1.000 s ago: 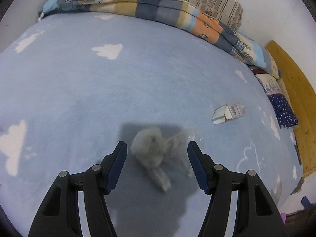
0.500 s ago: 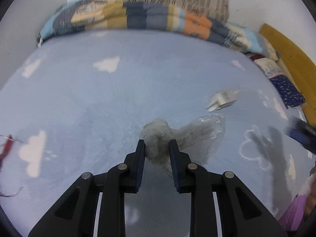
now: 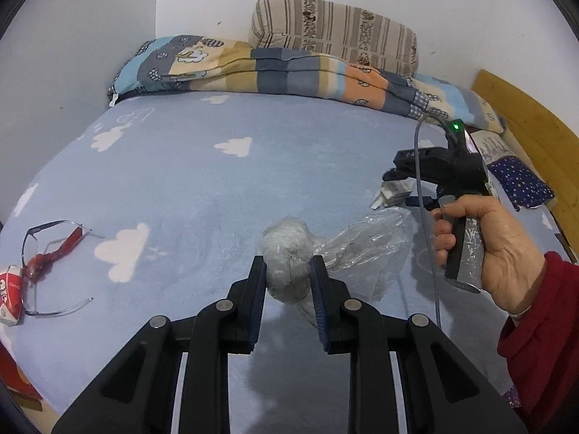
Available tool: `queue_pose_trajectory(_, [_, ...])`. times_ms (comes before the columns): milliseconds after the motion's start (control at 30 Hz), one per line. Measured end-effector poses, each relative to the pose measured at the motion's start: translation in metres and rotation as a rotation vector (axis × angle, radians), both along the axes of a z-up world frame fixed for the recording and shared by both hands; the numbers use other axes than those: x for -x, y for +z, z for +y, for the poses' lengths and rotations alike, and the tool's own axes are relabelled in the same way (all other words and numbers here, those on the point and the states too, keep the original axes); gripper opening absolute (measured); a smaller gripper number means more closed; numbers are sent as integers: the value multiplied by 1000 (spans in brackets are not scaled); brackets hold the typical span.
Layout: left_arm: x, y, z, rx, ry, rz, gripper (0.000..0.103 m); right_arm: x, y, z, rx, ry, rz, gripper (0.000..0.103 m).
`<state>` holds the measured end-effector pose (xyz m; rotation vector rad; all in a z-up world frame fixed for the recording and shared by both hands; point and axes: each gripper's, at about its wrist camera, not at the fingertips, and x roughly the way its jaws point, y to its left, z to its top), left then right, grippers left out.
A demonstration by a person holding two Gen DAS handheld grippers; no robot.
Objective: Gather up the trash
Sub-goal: 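Grasp the clear plastic bag with the left tool while the right tool grasps the white medicine box, then lift the plastic bag and white box and carry them toward the basket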
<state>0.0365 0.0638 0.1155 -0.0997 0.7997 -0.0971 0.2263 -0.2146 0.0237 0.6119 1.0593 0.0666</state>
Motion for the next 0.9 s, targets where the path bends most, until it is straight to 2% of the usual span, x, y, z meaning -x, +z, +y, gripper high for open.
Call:
queue_pose_trajectory(100, [-3,-1,6,11,7,-5,23,-8,-12,-2,33,-26,28,63])
queue_pose_trajectory(133, [-2,0,6,8,8,-11,23,-9,-15,-4,34,-25,34,59])
queue_pose_trajectory(167, [-1,1,6,3,4,-18,23,-6,-15,-7,26,-26,23,49])
queue_pose_trajectory(233, [-1,1,4,8,4,-18,23,3,-11,-9,29,1,-3,40])
queue_pose_trajectory(433, [8,4,-8,4,-27,-37,23,43,11,-17,86,71,-93,38])
queue_pose_trajectory(533, [15,6,-14,-6,-40,-48,23,74,28,-24,95,116,-140,38])
queue_pose_trajectory(700, [35,12,-29,1,-69,-68,23,151,61,-34,153,205,-235,38])
queue_pose_trajectory(900, [78,4,-58,-50,-125,-88,23,247,82,-34,238,277,-354,38])
